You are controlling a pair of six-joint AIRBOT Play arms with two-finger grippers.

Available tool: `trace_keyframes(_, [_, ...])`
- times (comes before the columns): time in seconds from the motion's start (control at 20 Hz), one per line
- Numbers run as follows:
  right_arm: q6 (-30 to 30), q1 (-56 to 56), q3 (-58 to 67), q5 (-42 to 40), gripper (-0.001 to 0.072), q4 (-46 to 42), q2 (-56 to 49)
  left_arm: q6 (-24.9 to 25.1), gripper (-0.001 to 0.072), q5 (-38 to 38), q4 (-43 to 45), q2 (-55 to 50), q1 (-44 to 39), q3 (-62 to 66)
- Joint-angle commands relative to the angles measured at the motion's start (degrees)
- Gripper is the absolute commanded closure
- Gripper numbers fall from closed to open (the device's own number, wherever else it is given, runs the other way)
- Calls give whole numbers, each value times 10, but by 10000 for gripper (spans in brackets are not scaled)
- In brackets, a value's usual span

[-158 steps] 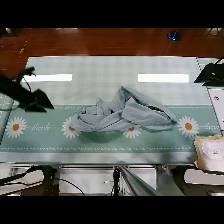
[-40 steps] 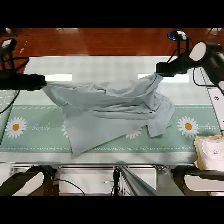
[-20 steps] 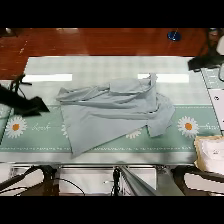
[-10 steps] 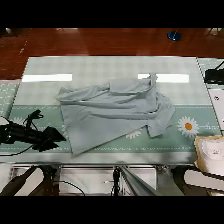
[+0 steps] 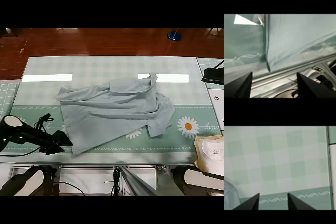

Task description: Fold the shirts.

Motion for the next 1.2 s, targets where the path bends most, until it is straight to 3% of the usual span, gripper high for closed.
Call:
trace_keyframes(0.0, [-1,0,0,-1,287,4,0,-28,50,52,0,-47,-81,-1])
trace_keyframes(0.25, [-3,0,0,-1,288,4,0,-29,67,174,-47,-100,-142,0])
trace_keyframes(0.3, [-3,0,0,-1,288,4,0,-30,170,198,-52,-102,-143,0])
trace_keyframes(0.4, [-3,0,0,1,288,4,0,-28,507,224,-53,-103,-143,0])
trace_keyframes(0.45, [-3,0,0,3,287,4,0,-19,620,225,-53,-103,-143,0])
trace_keyframes(0.5, [-3,0,0,6,288,4,0,-9,666,223,-53,-103,-143,0])
trace_keyframes(0.65, [-3,0,0,11,284,4,0,18,684,202,-52,-101,-143,1])
trace_keyframes(0.8, [-11,-4,0,13,217,10,-9,38,685,178,-53,-90,-143,2])
trace_keyframes(1.0, [-86,-35,0,63,165,156,-81,37,686,159,-52,-24,-143,2])
trace_keyframes(1.05, [-99,-40,0,79,120,174,-103,31,686,156,-52,-4,-143,2])
trace_keyframes(1.15, [-109,-42,0,89,118,177,-140,24,687,150,-52,35,-142,2])
